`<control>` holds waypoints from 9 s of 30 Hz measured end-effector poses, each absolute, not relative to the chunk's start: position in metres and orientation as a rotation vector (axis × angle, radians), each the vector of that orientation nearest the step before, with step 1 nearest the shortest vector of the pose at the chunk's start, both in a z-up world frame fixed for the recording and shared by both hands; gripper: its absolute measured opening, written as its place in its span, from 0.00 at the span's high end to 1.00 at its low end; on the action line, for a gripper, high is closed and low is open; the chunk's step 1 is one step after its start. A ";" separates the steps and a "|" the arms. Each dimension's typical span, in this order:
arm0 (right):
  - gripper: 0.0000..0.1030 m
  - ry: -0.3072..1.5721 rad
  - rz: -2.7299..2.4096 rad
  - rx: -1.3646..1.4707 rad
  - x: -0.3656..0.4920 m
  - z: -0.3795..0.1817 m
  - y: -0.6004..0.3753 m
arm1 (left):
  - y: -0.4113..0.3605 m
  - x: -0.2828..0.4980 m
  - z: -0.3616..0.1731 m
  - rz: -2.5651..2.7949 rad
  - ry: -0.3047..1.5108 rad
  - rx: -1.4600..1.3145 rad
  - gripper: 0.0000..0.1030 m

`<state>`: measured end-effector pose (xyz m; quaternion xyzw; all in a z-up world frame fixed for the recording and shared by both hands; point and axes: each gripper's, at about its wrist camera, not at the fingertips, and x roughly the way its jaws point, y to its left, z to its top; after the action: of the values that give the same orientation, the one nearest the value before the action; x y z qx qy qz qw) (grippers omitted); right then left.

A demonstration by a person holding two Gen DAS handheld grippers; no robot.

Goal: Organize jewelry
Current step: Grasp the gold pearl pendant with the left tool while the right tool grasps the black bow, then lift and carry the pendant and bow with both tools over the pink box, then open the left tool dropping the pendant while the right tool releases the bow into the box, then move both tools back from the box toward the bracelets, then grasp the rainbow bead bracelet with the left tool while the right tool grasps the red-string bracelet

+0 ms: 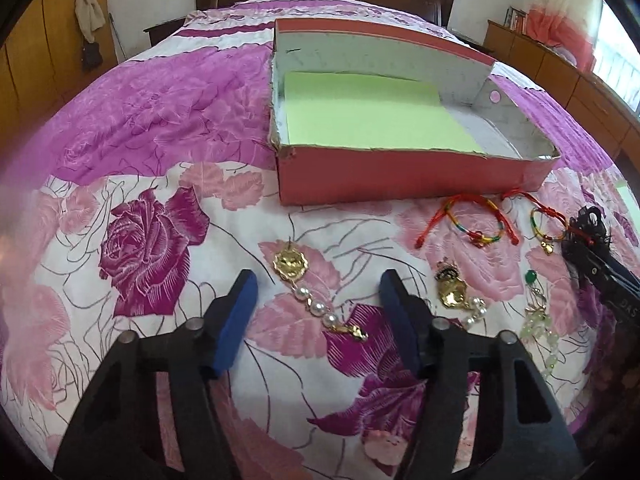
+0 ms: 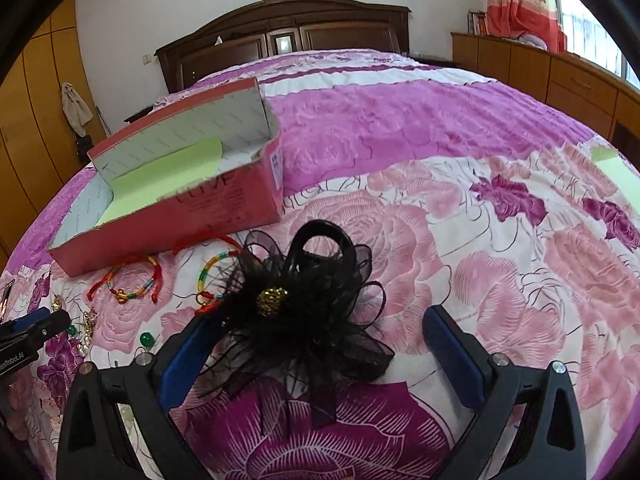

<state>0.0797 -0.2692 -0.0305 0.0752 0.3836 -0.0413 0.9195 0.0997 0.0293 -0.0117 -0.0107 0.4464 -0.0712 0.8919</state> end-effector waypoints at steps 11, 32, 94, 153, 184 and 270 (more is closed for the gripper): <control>0.08 0.831 -0.092 0.155 0.086 -0.041 -0.269 | 0.043 0.122 -0.020 -0.141 0.949 -0.052 0.75; 0.56 0.772 -0.069 0.158 0.070 -0.033 -0.268 | 0.037 0.113 -0.022 -0.109 0.961 -0.016 0.92; 0.45 0.664 0.149 0.173 0.095 0.019 -0.261 | 0.024 0.067 0.045 -0.229 0.742 -0.051 0.92; 0.43 0.883 0.074 0.033 0.273 0.002 -0.211 | -0.006 0.263 0.001 -0.213 0.990 -0.056 0.78; 0.32 0.658 0.156 0.206 0.156 0.076 -0.240 | 0.000 0.171 0.086 -0.279 0.791 -0.048 0.59; 0.76 0.796 0.048 0.119 0.101 -0.035 -0.255 | -0.062 0.125 -0.020 -0.298 0.960 0.080 0.92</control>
<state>0.1011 -0.2550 -0.0354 0.0581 0.3872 0.0235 0.9199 0.1254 -0.0622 -0.0195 0.0383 0.4600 -0.1425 0.8756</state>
